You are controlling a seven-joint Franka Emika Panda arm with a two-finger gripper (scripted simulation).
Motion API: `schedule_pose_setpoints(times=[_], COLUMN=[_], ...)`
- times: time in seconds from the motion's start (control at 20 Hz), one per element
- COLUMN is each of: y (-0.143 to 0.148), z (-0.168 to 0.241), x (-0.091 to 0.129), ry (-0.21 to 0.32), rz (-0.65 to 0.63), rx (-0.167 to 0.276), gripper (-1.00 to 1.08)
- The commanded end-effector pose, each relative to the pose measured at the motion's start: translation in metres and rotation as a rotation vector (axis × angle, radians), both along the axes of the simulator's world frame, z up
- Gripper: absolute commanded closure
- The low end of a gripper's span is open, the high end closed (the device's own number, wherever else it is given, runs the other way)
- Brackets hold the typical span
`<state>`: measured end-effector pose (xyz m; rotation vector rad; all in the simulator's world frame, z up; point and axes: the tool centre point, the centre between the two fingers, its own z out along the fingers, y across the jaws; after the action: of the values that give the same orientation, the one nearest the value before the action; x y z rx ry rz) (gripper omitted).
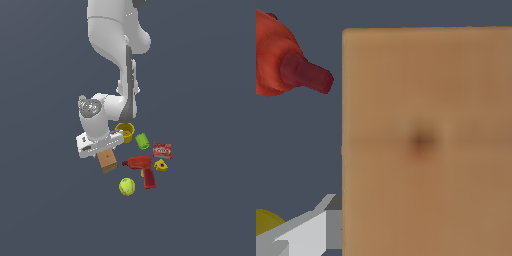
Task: Pick up a designated object from a clutter of objects.
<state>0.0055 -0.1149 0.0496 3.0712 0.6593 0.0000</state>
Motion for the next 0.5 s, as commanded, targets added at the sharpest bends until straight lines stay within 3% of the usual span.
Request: schedule_pose_setpoints(times=[0.0, 0.45], y=[0.0007, 0.0], z=[-0.0011, 0.0009], x=[0.0003, 0.0], ry=[0.0, 0.0], rz=[0.001, 0.0], rx=[0.0, 0.0], gripper=[1.08, 1.08])
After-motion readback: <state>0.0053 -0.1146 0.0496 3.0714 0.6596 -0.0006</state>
